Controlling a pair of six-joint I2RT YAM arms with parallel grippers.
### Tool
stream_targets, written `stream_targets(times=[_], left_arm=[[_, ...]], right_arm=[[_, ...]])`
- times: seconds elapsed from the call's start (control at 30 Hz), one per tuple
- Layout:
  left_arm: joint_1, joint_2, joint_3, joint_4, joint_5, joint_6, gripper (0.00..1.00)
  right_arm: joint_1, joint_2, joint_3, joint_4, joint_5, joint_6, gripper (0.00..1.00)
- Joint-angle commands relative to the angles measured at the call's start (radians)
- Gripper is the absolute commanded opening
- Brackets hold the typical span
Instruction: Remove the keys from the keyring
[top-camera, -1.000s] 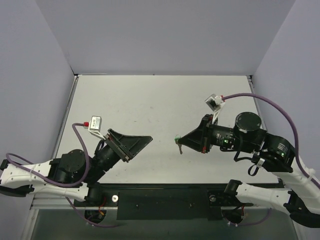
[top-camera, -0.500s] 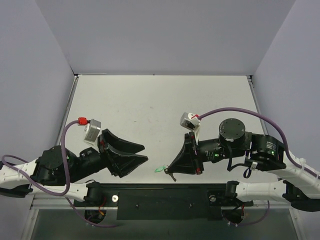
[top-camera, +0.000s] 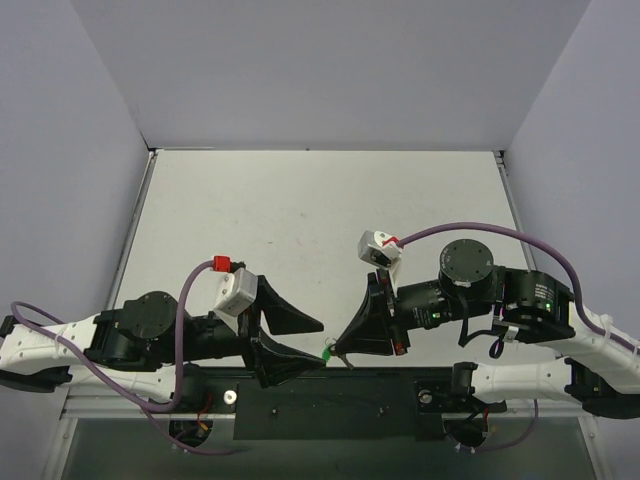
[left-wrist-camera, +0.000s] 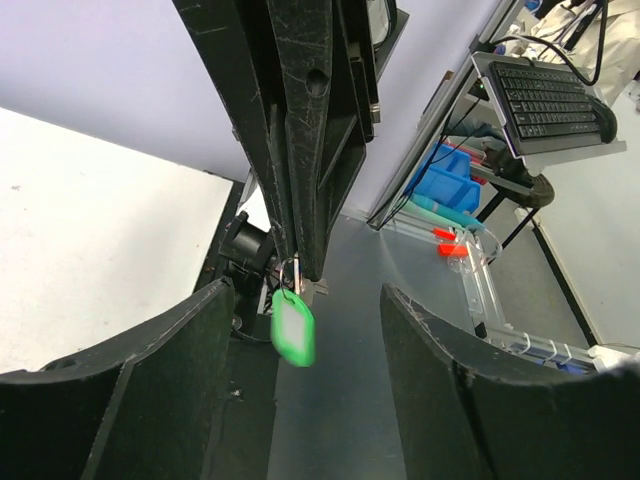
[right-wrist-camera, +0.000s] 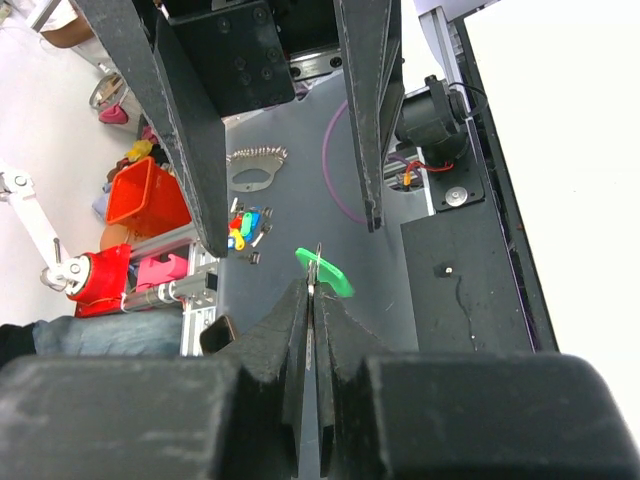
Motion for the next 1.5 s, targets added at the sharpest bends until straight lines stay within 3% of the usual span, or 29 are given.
stream_targets(times=[0.0,0.57,1.1,1.47], left_arm=[[-0.003,-0.018,0.019,0.042,0.029,0.025,0.69],[-0.003,-0.021,0.014,0.051,0.034,0.022,0.66],[-0.002,0.046,0.054,0.013,0.017,0.005,0.48],[-0.003,0.008,0.06,0.018,0.028,0.014,0.46]], right_arm=[[0.01,-0.008,0.034,0.046,-0.024,-0.013,0.0],[0.031,0.022,0.066,0.04,-0.018,-0.019,0.0],[0.037,0.023,0.058,0.037,-0.009,-0.03,0.0],[0.043,0.025,0.051,0.04,-0.021,-0.032,0.0]])
